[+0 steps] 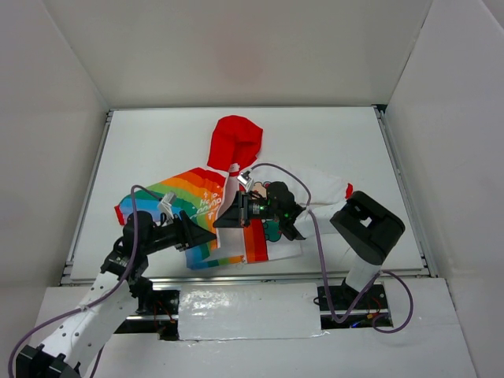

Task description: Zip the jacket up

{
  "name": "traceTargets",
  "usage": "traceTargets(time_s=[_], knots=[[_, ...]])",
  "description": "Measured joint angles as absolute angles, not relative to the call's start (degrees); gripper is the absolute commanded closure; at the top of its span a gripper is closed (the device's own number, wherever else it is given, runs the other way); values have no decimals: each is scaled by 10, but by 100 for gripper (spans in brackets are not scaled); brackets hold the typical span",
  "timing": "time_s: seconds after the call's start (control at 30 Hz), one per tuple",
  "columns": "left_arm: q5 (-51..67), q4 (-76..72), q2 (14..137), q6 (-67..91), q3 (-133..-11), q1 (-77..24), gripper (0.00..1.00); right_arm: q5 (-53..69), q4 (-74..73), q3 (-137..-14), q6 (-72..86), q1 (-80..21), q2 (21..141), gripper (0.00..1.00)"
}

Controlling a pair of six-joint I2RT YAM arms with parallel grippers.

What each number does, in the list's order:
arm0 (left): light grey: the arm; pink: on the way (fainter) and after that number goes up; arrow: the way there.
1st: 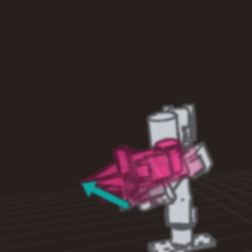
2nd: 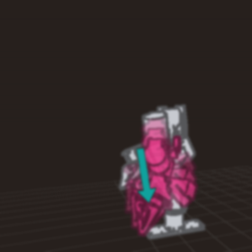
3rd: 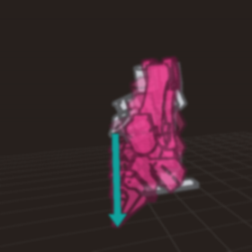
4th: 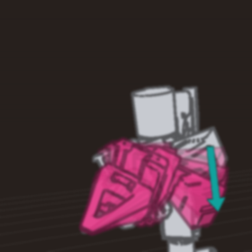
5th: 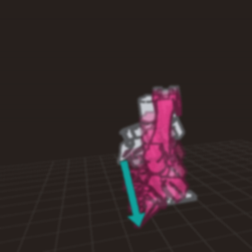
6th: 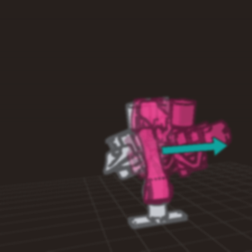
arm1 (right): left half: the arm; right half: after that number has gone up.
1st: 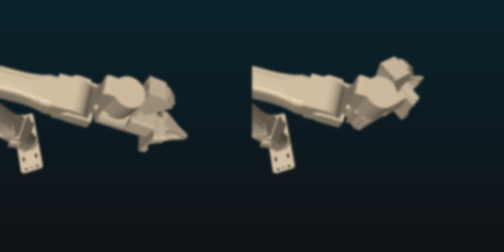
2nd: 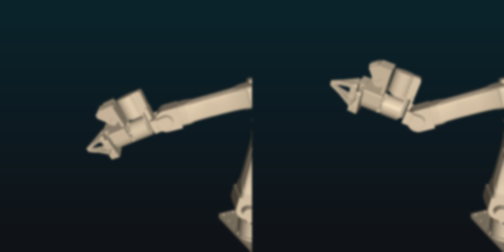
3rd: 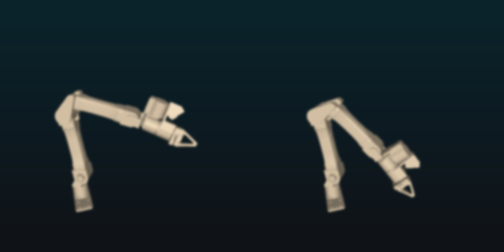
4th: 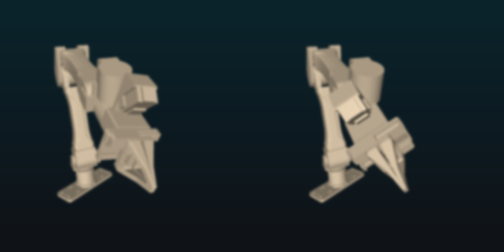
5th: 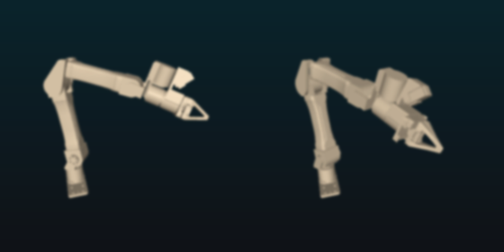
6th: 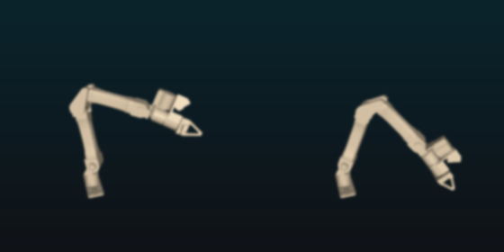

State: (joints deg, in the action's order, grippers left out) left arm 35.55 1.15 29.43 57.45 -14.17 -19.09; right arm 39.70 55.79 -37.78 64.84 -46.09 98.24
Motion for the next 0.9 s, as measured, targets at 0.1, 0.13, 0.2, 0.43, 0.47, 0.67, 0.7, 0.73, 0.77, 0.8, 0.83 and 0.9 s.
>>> traceTargets(time_s=[0.1, 0.13, 0.2, 0.43, 0.47, 0.67, 0.7, 0.73, 0.77, 0.8, 0.83, 0.9], knots=[[359, 4, 293, 575, -136, -192, 46, 397, 558, -378, 649, -461, 985, 100], [359, 3, 293, 575, -133, -193, 47, 397, 558, -378, 648, -461, 986, 100], [360, 1, 293, 575, -127, -194, 49, 397, 557, -378, 648, -461, 988, 100], [363, -13, 293, 581, -103, -195, 50, 397, 553, -378, 644, -461, 988, 100], [364, -14, 292, 585, -102, -195, 49, 397, 551, -378, 644, -461, 988, 100], [370, -25, 290, 589, -98, -197, 57, 397, 546, -381, 641, -461, 993, 100], [372, -31, 290, 591, -95, -197, 60, 397, 545, -383, 640, -461, 995, 100], [375, -39, 290, 594, -91, -197, 63, 397, 544, -383, 640, -461, 996, 100], [377, -45, 290, 599, -88, -197, 64, 397, 543, -383, 640, -461, 997, 100], [379, -50, 290, 601, -85, -197, 67, 397, 542, -383, 640, -461, 997, 100], [380, -54, 291, 603, -82, -197, 70, 397, 540, -383, 639, -461, 997, 100], [383, -60, 292, 604, -80, -197, 74, 397, 538, -383, 637, -461, 998, 100]])
